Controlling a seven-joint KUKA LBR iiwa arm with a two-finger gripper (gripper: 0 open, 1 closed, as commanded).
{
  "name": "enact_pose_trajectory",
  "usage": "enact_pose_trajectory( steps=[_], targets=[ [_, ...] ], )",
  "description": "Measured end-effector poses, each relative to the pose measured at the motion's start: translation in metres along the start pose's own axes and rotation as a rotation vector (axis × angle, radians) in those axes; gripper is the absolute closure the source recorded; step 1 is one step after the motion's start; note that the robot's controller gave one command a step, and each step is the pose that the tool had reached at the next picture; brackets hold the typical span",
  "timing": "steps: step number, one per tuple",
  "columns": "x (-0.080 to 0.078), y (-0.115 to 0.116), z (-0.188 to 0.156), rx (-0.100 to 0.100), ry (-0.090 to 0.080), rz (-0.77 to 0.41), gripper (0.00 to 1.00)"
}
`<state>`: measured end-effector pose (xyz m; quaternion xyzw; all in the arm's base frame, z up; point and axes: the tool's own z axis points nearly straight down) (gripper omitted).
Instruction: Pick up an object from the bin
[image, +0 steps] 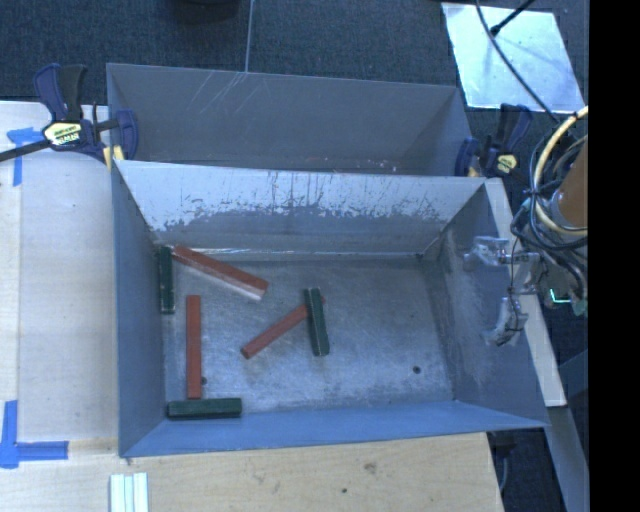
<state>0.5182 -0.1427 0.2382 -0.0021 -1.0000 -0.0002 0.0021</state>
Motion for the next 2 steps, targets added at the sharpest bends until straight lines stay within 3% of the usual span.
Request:
enact_pose_trajectory(
  steps=[1,2],
  targets=[
    [-0.113,0.053,-0.027,0.001,-0.015,-0.129,0.00],
    [-0.087,0.116,0.076,-0.002,0.001,-0.167,0.00]
  ],
)
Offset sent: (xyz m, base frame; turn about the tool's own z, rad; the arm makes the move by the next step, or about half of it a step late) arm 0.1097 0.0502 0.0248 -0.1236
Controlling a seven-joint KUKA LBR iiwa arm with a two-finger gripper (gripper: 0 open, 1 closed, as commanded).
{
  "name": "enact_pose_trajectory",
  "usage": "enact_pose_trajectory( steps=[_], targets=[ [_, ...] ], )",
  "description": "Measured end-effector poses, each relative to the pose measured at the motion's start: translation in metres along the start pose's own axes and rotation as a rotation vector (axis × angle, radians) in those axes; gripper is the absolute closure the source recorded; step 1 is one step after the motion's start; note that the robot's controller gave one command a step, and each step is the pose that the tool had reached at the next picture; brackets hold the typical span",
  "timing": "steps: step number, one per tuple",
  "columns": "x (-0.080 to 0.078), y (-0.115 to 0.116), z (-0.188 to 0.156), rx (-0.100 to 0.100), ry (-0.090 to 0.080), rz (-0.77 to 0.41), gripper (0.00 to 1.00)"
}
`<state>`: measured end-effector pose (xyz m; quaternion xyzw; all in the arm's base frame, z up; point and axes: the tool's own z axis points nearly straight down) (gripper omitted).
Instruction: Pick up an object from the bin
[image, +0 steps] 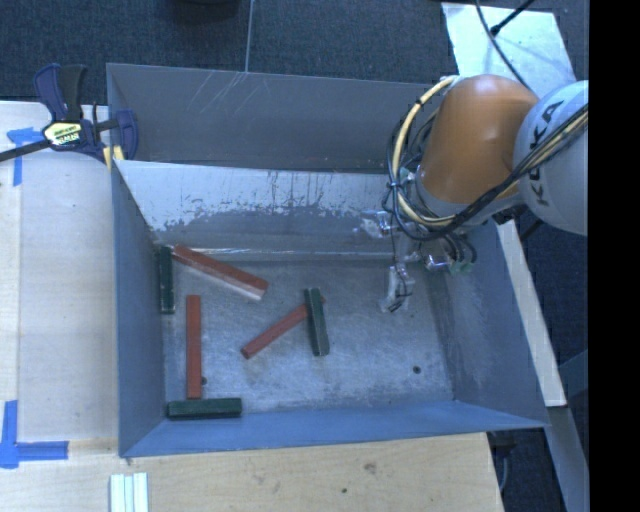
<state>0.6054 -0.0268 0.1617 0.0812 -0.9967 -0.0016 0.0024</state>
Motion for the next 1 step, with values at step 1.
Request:
enact_pose_trajectory(
  steps=[1],
  targets=[
    [-0.0098,0.0467,0.0958,0.001,-0.002,-0.121,0.00]
  ],
)
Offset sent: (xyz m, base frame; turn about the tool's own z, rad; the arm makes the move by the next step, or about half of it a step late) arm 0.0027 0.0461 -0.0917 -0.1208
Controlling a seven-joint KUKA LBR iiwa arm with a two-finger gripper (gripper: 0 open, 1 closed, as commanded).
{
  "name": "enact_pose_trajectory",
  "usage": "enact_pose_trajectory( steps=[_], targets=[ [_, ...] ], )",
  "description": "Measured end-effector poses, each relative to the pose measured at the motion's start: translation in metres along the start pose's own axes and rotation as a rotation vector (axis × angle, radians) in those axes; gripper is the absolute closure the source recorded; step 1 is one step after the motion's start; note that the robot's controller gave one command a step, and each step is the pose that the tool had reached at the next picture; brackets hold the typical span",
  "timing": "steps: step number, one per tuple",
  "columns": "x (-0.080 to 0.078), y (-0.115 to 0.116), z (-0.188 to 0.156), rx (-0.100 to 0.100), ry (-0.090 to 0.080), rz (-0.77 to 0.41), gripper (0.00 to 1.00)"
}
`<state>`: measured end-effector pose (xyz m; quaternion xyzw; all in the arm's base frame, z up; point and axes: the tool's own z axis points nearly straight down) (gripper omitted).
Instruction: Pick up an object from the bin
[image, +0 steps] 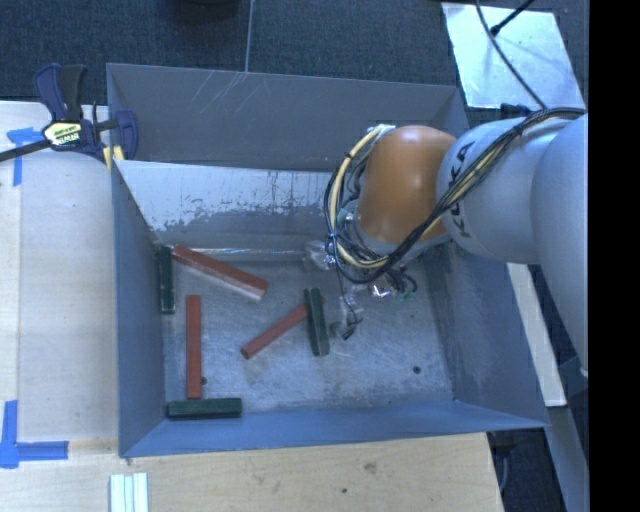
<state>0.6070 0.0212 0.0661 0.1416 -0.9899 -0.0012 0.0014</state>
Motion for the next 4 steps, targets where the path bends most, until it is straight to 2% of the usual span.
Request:
enact_pose_trajectory(
  steps=[1,2,3,4],
  targets=[
    [0.018,0.069,-0.012,0.000,-0.003,-0.088,0.00],
    [0.009,0.039,-0.027,0.006,-0.008,-0.384,0.00],
    [-0.002,0.046,-0.004,0.006,-0.009,-0.592,0.00],
    [-0.002,0.046,-0.005,0.005,-0.010,-0.589,1.00]
  ],
)
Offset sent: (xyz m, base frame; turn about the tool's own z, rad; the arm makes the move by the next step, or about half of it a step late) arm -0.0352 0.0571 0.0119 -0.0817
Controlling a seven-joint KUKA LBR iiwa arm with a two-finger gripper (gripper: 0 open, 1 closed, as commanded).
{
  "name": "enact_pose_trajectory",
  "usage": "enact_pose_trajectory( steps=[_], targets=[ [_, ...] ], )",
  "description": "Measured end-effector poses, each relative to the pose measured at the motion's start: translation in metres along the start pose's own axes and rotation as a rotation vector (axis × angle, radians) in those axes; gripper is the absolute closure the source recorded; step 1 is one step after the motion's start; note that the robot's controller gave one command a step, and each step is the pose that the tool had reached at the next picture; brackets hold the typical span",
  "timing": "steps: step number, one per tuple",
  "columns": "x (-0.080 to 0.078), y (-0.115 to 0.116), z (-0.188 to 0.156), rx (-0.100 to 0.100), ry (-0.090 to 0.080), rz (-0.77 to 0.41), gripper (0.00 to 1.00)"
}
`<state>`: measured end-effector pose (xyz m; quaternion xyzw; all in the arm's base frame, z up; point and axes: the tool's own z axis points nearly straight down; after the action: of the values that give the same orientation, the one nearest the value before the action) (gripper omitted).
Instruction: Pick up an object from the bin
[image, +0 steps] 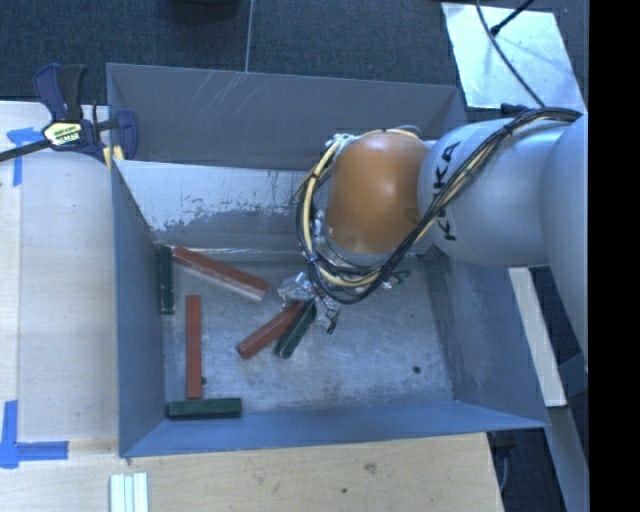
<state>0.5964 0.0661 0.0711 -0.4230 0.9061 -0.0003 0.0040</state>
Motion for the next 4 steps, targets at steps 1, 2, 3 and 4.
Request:
enact_pose_trajectory(
  steps=[1,2,3,4],
  targets=[
    [0.013,-0.045,-0.024,0.002,0.003,-0.115,1.00],
    [-0.008,-0.031,-0.149,0.005,-0.003,-0.196,1.00],
    [-0.015,0.043,-0.091,-0.012,0.006,-0.377,1.00],
    [-0.007,0.061,-0.054,-0.006,0.007,-0.158,1.00]
  ],
)
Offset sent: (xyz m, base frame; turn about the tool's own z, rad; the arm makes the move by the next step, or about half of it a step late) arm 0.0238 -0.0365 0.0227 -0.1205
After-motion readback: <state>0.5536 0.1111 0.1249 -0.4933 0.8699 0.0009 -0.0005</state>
